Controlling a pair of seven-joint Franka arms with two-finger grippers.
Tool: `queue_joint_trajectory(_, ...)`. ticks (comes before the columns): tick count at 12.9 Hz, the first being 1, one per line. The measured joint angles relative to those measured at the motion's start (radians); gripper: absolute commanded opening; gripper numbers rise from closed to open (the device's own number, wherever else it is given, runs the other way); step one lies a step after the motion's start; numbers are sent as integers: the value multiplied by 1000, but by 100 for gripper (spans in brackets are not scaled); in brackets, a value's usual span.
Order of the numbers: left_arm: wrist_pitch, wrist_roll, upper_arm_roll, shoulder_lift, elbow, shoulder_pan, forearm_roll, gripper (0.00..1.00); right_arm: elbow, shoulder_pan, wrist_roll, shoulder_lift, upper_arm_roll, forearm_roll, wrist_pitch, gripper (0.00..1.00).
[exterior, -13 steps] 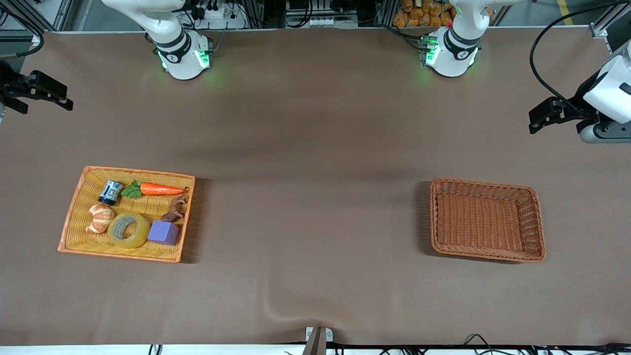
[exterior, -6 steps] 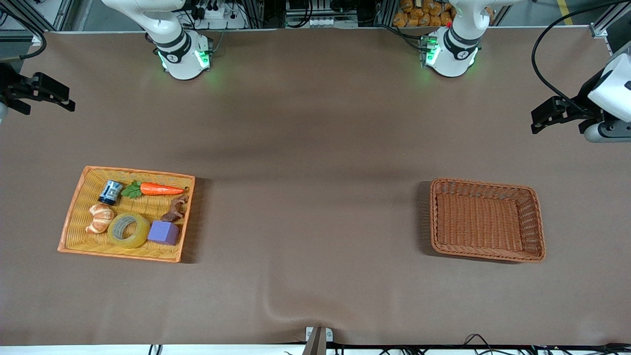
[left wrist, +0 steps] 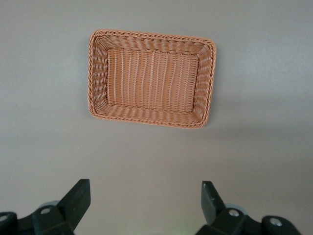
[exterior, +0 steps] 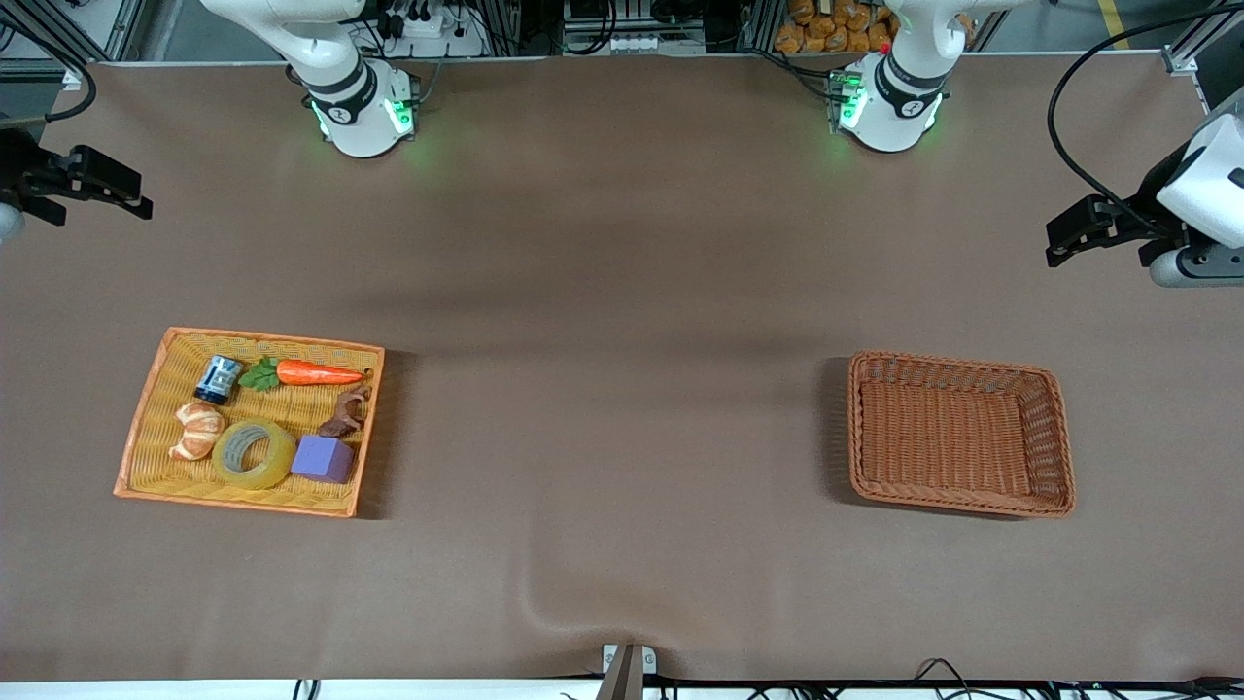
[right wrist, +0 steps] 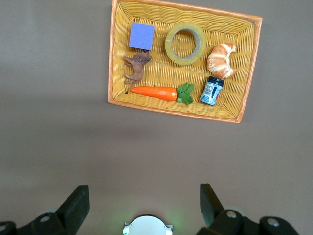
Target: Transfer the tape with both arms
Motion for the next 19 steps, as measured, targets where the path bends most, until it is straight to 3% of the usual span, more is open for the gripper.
queue_joint_trajectory(4, 0, 0, 0, 0, -9, 1, -15, 100, -8, 1, 0, 37, 2, 0, 27, 100)
queue_joint_trajectory(12, 0, 1, 1, 6, -16, 21, -35, 100, -36, -7, -7, 183, -1, -6, 208, 100)
queue_joint_trajectory(19, 0, 1, 0, 16, -22, 21, -35, 100, -37, -99, -65, 495, -8, -18, 511, 100)
